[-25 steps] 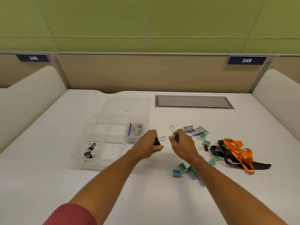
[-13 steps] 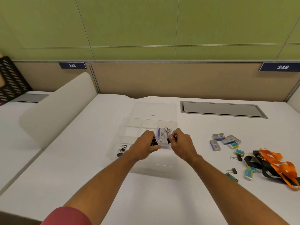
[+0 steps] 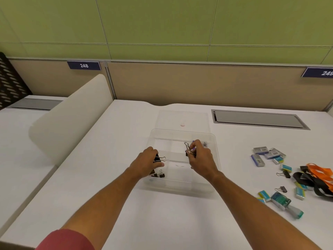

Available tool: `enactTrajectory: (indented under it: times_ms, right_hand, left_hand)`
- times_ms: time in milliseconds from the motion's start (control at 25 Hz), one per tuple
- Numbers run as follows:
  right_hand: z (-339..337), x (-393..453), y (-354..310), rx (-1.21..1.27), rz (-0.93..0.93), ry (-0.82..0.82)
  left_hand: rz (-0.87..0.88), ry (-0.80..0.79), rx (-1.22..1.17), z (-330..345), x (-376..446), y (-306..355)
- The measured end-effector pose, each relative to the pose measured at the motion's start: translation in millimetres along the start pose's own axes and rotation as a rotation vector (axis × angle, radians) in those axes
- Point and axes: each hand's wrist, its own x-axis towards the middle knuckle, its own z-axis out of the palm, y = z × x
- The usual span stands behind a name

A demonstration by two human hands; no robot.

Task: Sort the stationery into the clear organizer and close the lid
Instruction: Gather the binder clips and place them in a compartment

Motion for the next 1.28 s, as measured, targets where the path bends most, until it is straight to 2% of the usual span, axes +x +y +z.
enactTrajectory:
  times_ms: [200,480,720,920,1160,1280]
  right_hand:
    - [12,0,-8,-0.013,0.029,0.014]
    - [28,0,-16,-0.025,0.017,0.003]
    - [47,7,-32,-0.068,-0.002,-0.06]
    - [66,11,-48,-0.106,0.011,-0.162]
    - [86,14,-56,-0.247,0.045,-0.364]
    - [90,14,-58,-0.254,0.048,-0.383]
  left_hand:
    - [0.03,-0.103,0.14,2,4,-4]
    - [0.141,-0.13,0.128,12,7,-10]
    - [0.256,0.058,0.269,7,8,-25]
    - [0.178,0.224,0.325,-5,-3,-52]
    - [0.062,0.22,0.305,-12,-13,-71]
    - [0.063,0.208,0.297,-13,-15,-75]
